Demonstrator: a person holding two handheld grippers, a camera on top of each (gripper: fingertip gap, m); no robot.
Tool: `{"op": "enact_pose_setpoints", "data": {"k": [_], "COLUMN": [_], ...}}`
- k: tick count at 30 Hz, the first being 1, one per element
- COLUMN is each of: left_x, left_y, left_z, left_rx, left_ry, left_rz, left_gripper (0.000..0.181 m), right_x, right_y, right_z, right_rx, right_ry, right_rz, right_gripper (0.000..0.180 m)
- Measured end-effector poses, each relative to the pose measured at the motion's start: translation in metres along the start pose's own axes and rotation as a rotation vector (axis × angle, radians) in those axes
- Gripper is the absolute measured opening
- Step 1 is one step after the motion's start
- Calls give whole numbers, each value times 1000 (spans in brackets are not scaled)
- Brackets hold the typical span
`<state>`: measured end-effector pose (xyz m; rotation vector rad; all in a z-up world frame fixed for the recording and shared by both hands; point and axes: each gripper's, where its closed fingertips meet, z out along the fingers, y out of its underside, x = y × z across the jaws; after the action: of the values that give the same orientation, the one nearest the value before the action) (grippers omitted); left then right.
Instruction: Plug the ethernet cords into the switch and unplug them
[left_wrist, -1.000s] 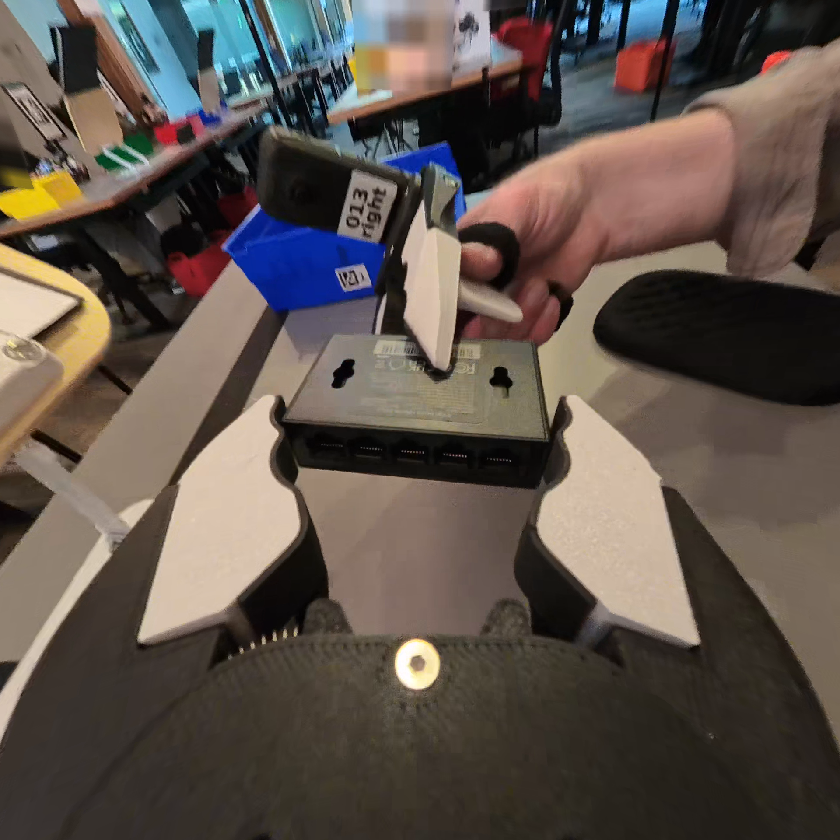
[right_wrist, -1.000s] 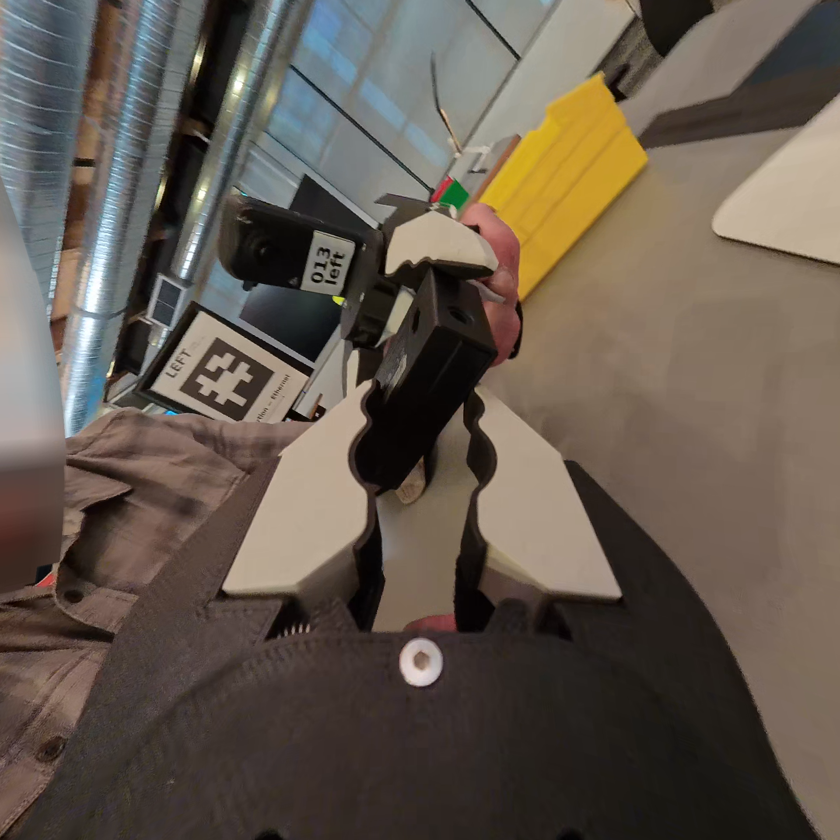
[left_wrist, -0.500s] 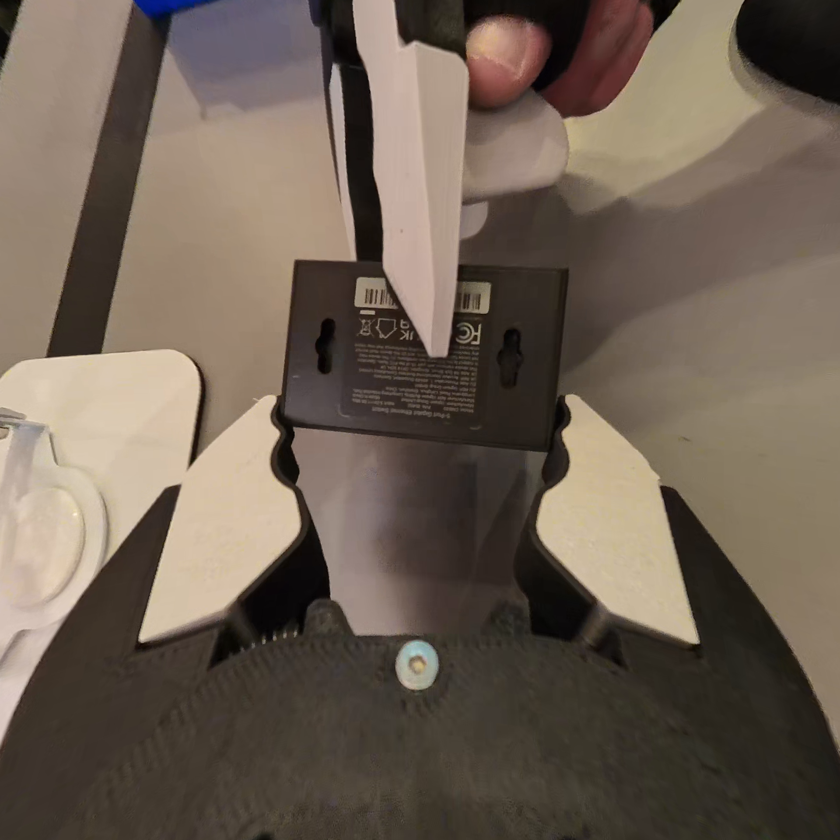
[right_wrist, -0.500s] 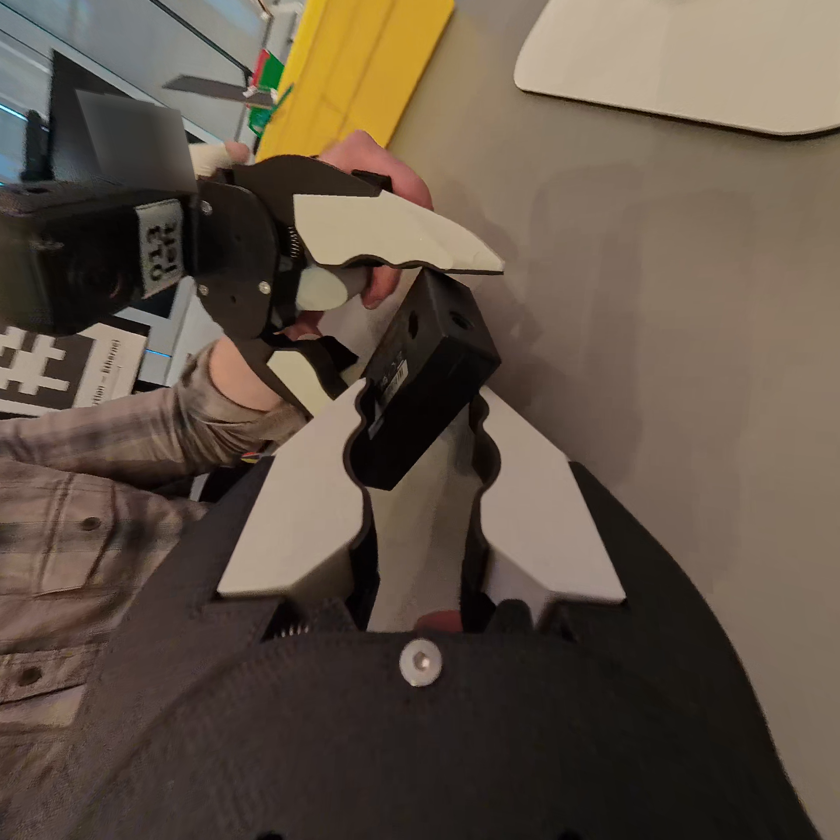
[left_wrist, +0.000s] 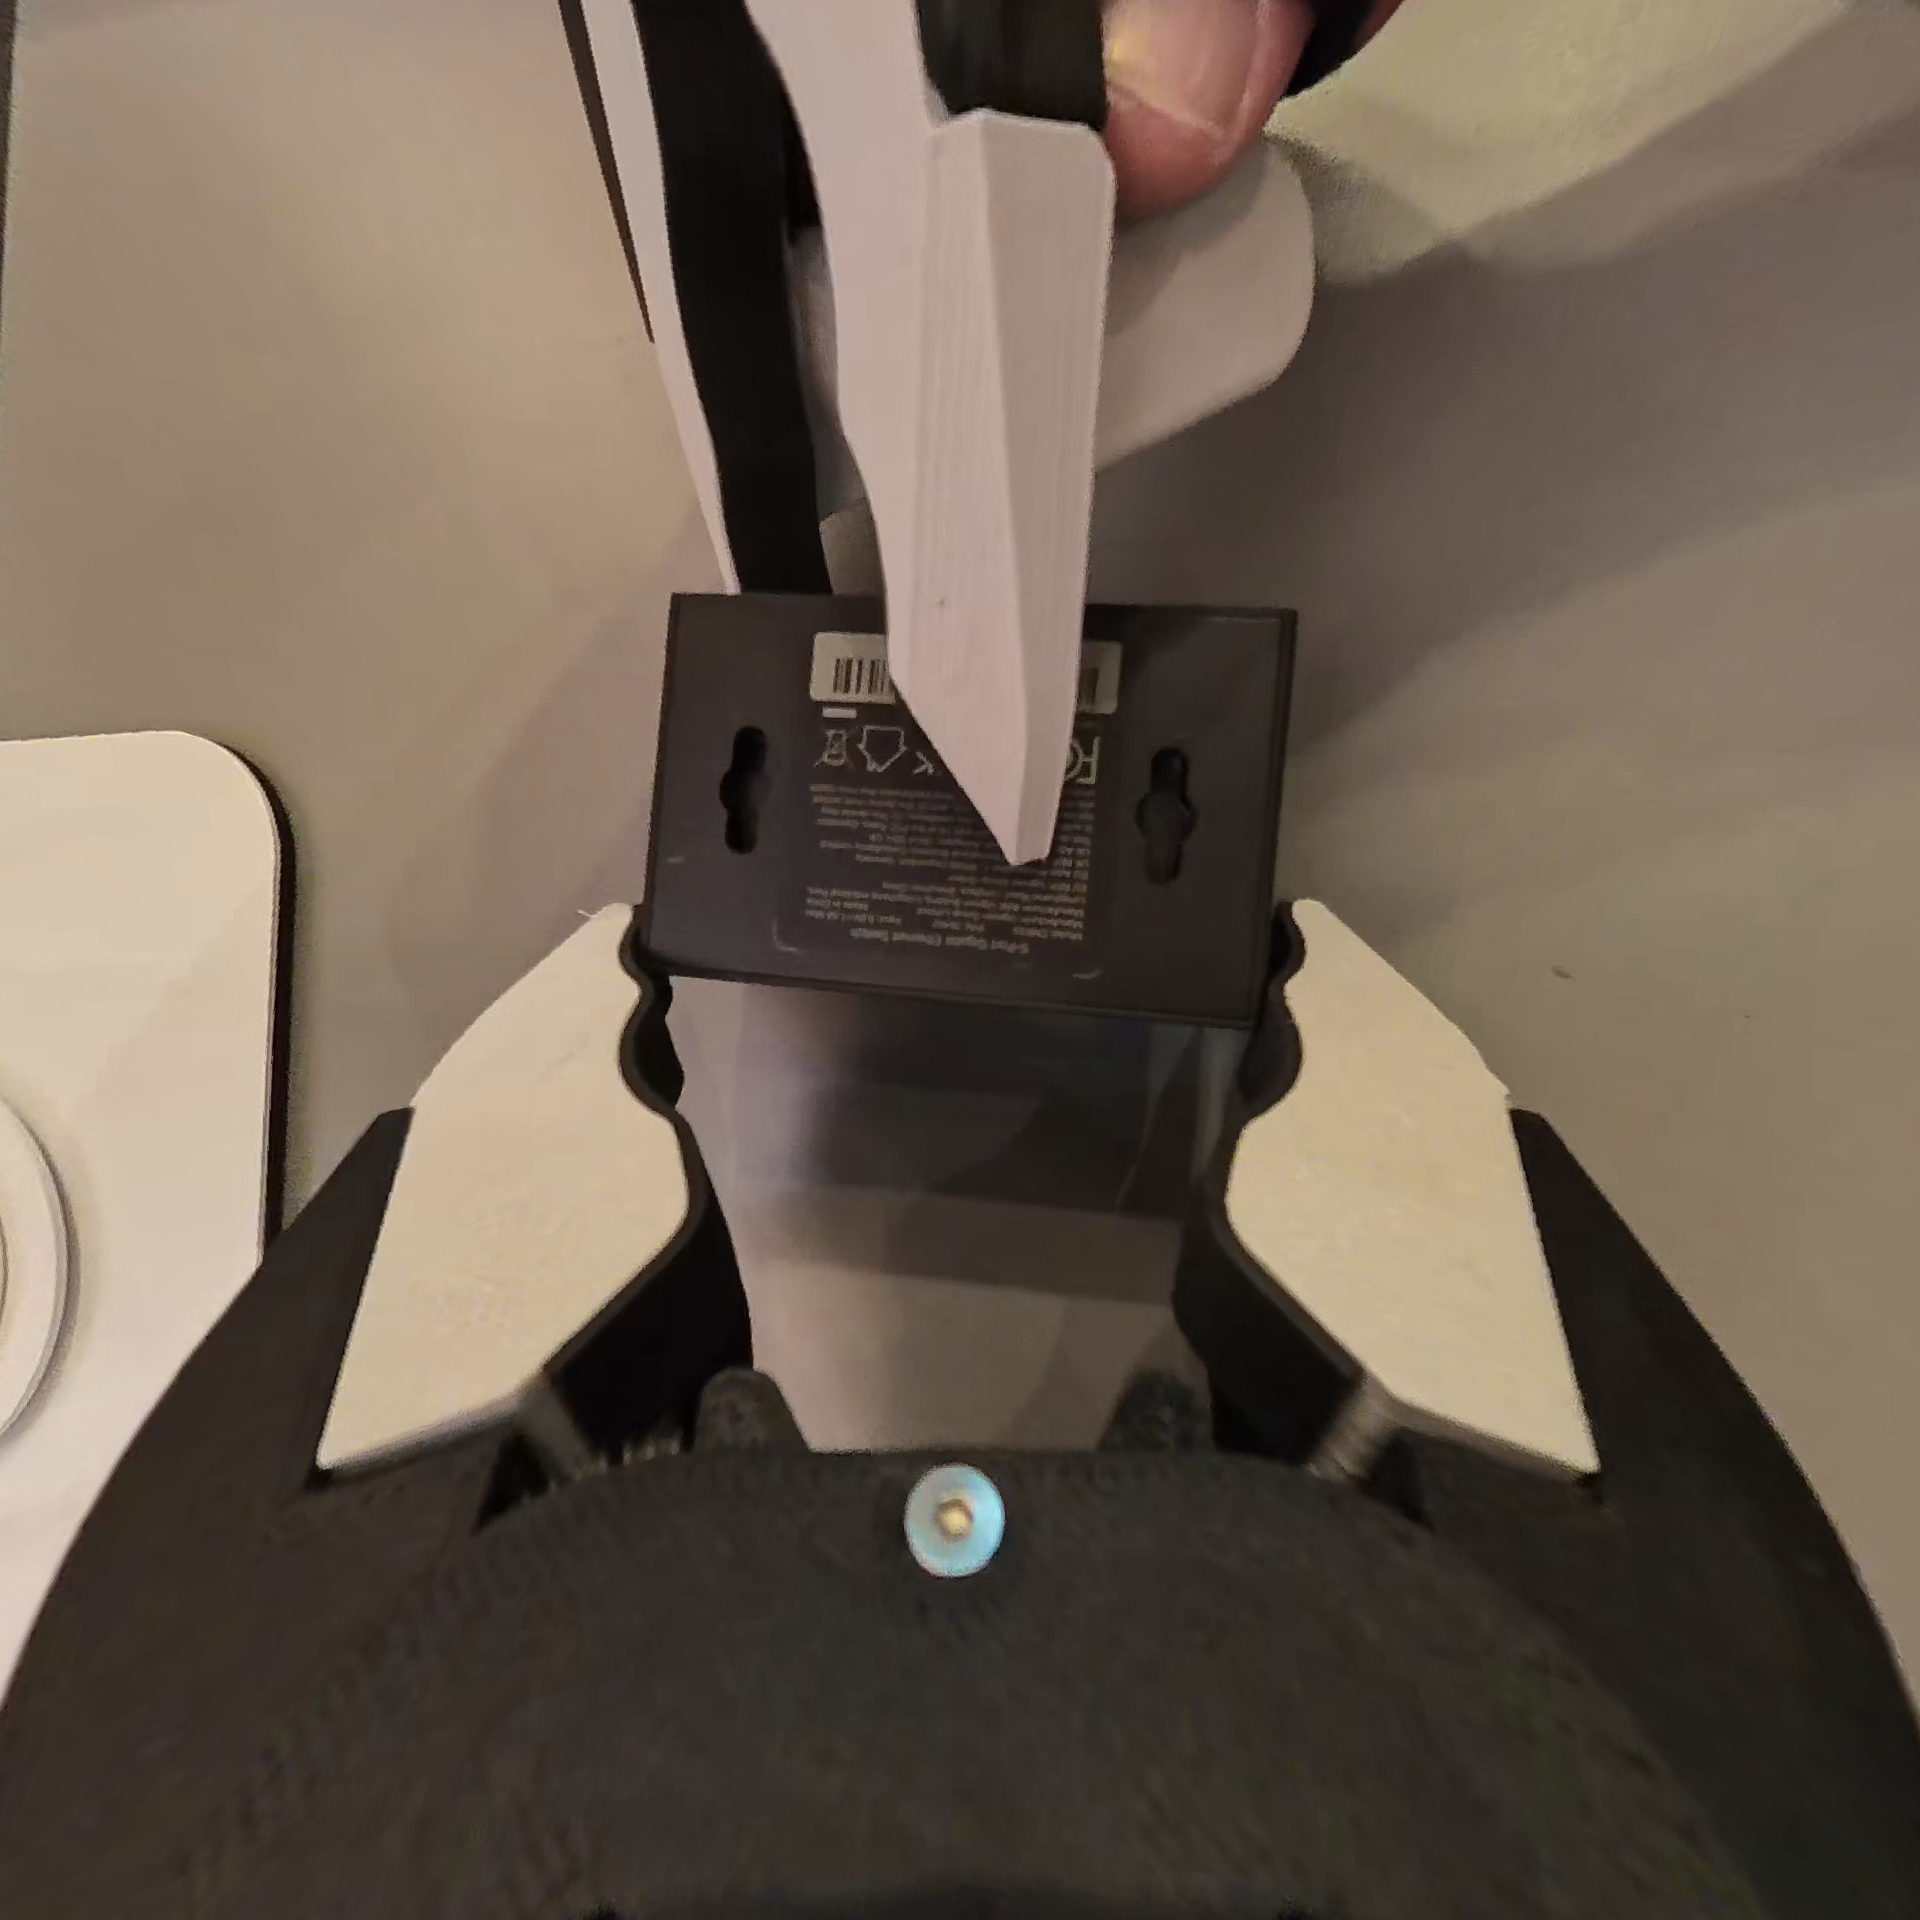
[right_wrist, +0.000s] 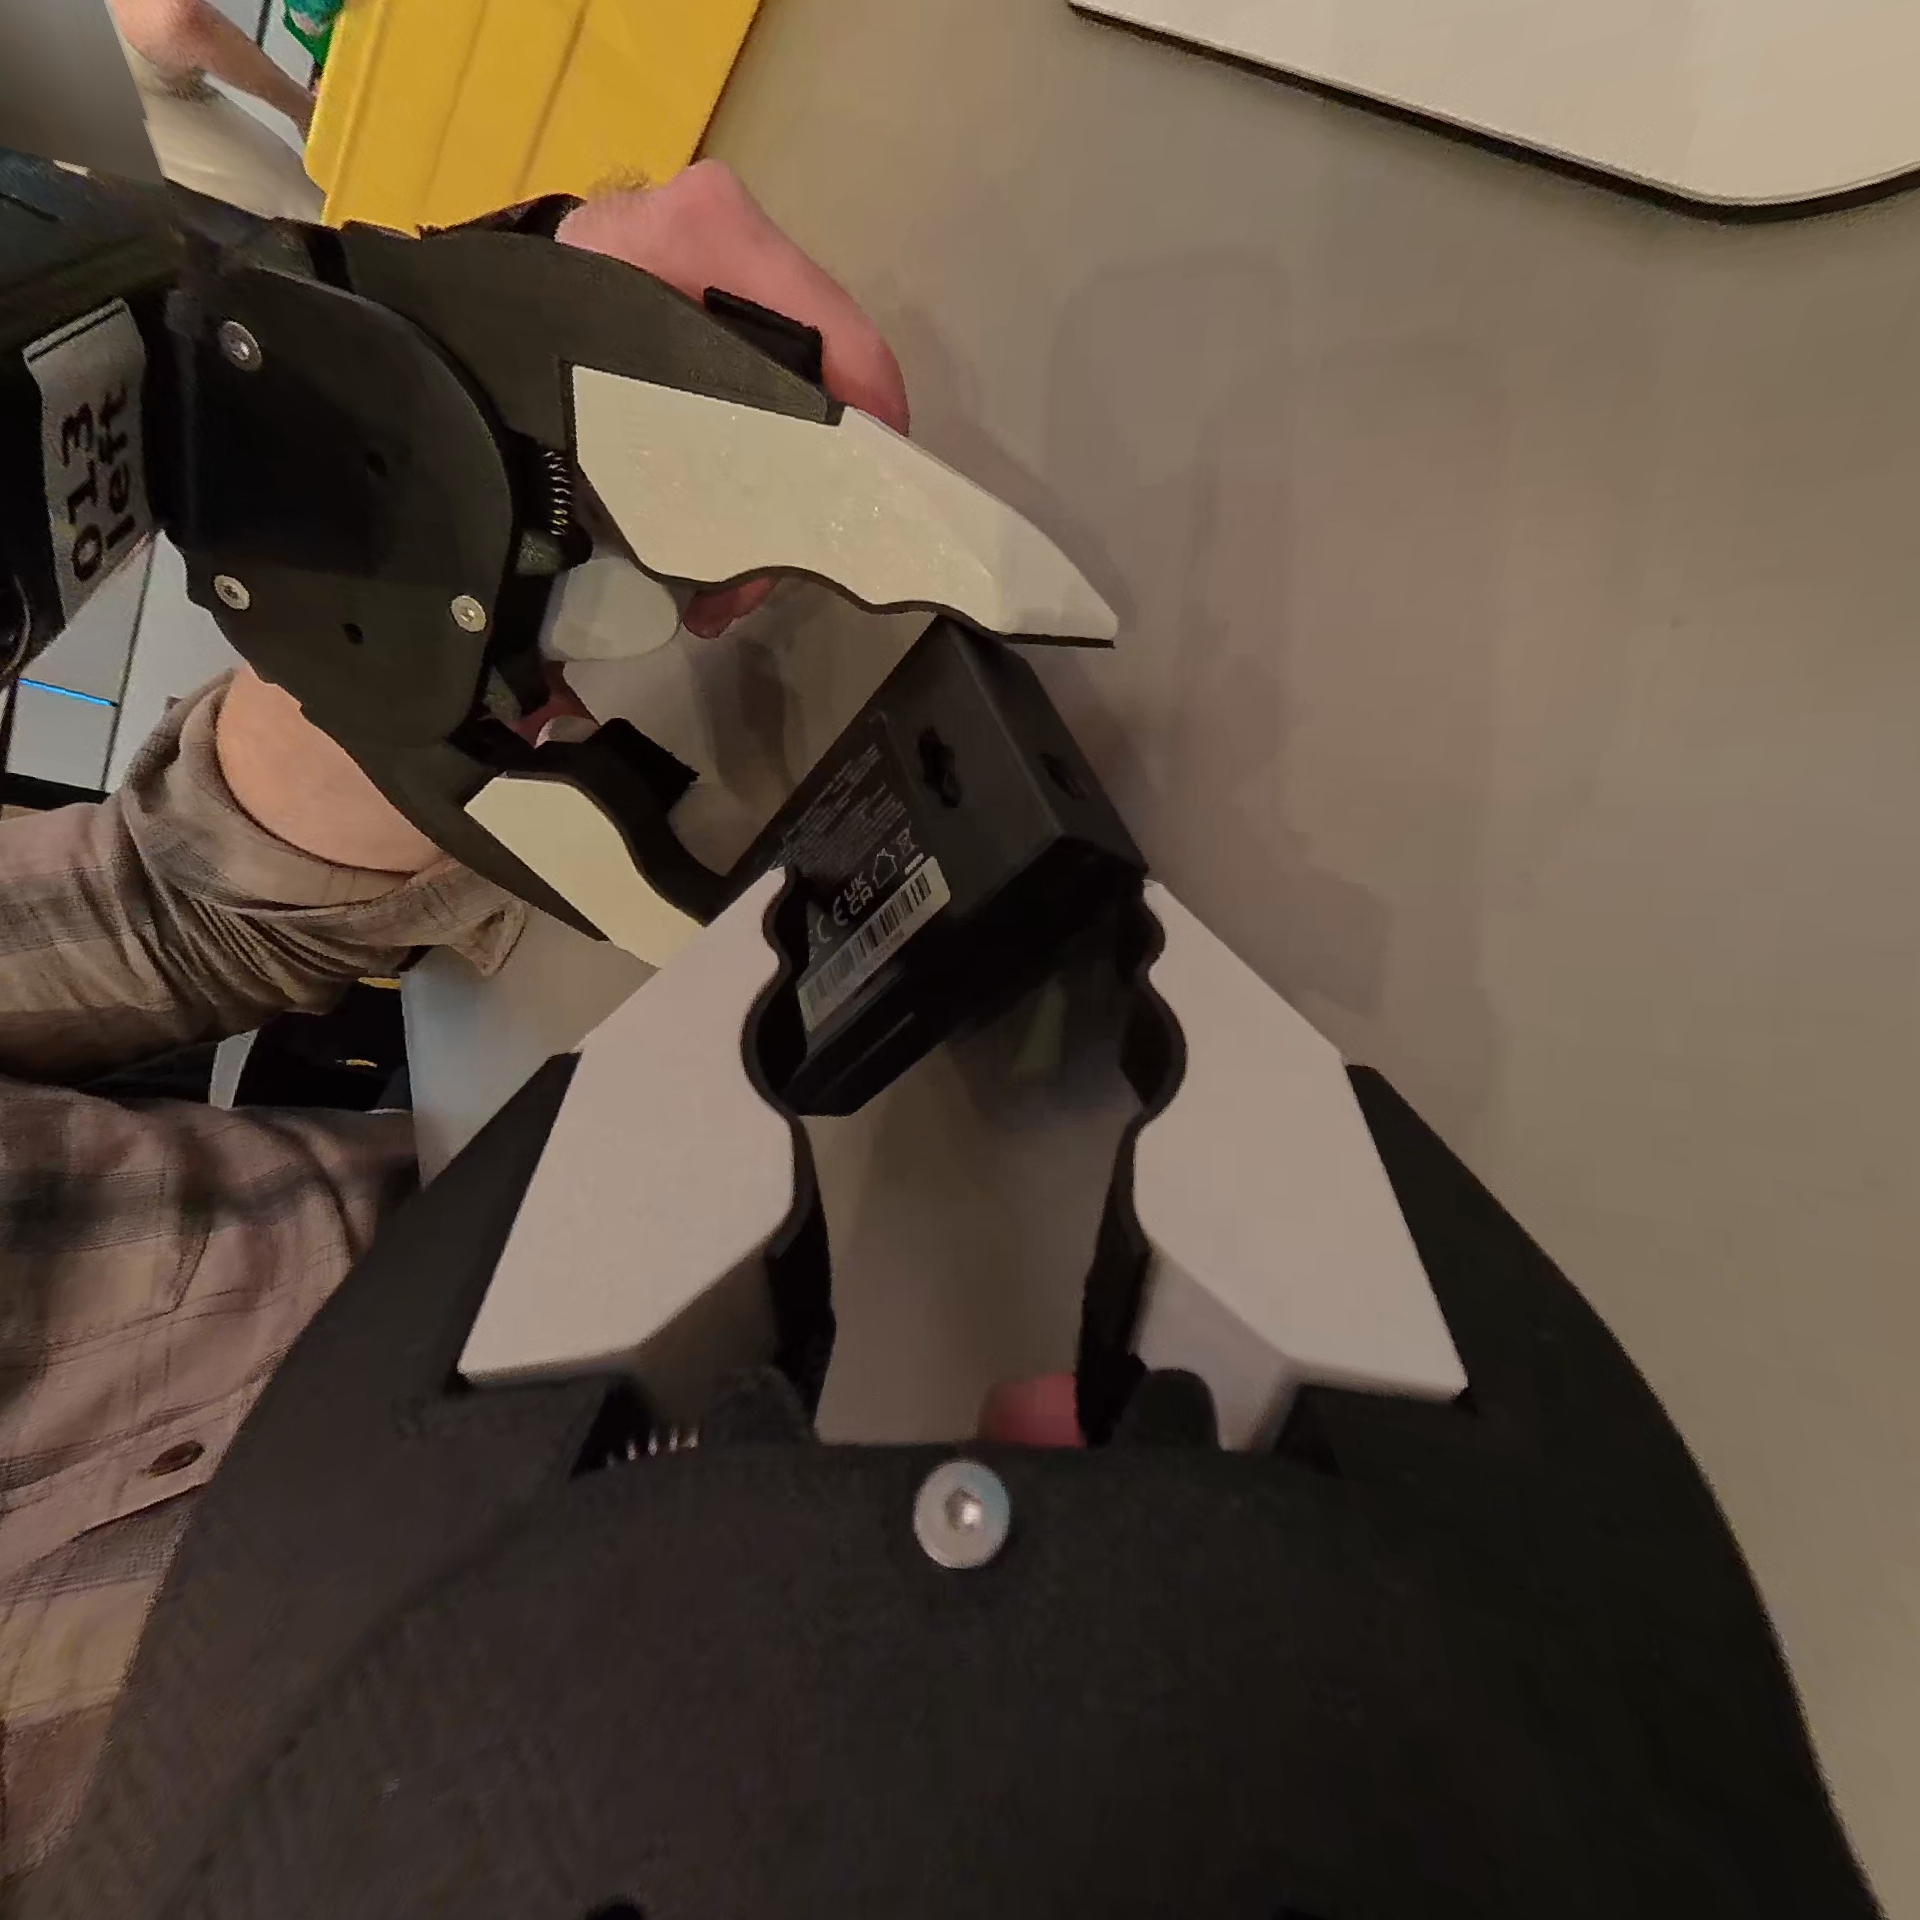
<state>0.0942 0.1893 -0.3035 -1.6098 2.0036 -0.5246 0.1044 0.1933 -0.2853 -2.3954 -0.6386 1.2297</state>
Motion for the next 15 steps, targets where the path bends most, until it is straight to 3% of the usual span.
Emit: {"op": "enact_pose_setpoints", "data": {"k": [7,15], "left_x": [5,9], "left_y": [0,-2], "left_z": [2,3], "left_rx": [-35,-65], "left_ry": [28,37], "left_rz": [-11,-16], "left_gripper": [107,106], "right_x": [2,3], "right_y": [4,16], "right_z": [-5,-9], "right_rx": [-13,-67], "right_ry": [32,78], "right_rz": [-4,-52], "right_gripper": [58,46]}}
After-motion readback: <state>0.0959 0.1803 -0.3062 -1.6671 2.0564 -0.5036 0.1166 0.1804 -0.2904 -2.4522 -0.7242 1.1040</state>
